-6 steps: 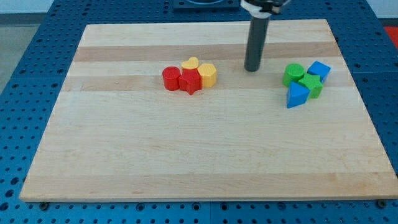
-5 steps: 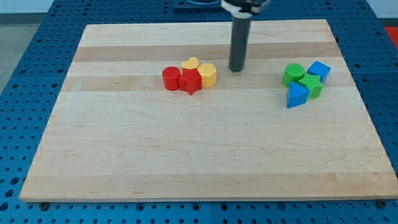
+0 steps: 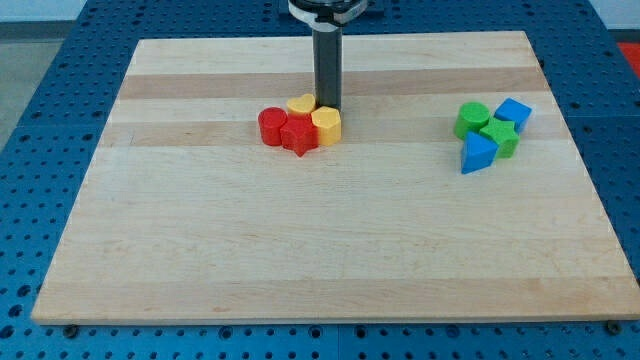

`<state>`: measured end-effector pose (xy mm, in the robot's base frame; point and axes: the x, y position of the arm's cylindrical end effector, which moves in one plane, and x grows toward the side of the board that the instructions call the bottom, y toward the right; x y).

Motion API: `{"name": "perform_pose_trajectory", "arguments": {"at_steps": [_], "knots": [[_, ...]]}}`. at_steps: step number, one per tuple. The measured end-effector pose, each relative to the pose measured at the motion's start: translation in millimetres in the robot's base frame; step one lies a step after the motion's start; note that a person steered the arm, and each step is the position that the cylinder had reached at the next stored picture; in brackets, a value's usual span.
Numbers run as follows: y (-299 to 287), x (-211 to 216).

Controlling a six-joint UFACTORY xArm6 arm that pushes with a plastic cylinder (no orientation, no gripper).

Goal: Move the hexagon to the bottom right of the red star

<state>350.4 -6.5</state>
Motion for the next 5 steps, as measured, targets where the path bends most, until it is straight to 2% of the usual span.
{"name": "perform_pose_trajectory", "arguments": {"at_steps": [3,5], "knots": [[8,48],[41,75]]}}
